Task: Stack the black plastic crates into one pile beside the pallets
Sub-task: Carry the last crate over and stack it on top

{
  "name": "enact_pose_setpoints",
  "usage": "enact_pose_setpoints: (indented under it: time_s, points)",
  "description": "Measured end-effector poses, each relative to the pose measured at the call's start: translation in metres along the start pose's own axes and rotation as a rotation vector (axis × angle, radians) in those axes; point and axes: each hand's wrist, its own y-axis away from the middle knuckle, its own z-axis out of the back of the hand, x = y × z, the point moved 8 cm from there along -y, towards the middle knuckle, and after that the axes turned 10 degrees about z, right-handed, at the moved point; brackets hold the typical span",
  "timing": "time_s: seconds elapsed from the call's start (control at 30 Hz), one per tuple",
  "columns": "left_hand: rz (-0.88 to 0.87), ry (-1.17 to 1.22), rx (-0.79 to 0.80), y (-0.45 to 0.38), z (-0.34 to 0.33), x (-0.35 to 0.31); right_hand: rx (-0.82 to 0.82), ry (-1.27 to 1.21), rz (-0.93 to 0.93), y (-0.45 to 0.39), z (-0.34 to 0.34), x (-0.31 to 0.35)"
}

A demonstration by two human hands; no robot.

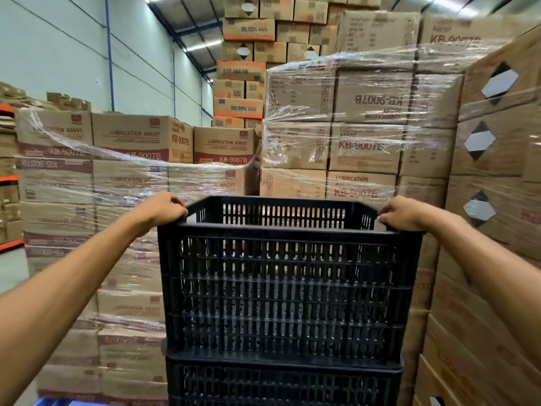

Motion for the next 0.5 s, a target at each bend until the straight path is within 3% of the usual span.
enact_pose_setpoints:
  time_s: [0.1, 0.2, 0.5]
  points:
    - [-0.093, -0.239, 0.191, -0.012, -0.016, -0.009, 0.074, -0.048, 0.056, -0.002, -0.011, 0.004]
    - [-0.117, -0.301, 0.291, -0.03, -0.032, 0.0, -0.029, -0.105, 0.065, -0.006, -0.008, -0.003]
    - [-0.243, -0.334, 0.349, -0.056, -0.05, 0.006, -0.127, -0.041, 0.082, 0.003, -0.001, 0.007]
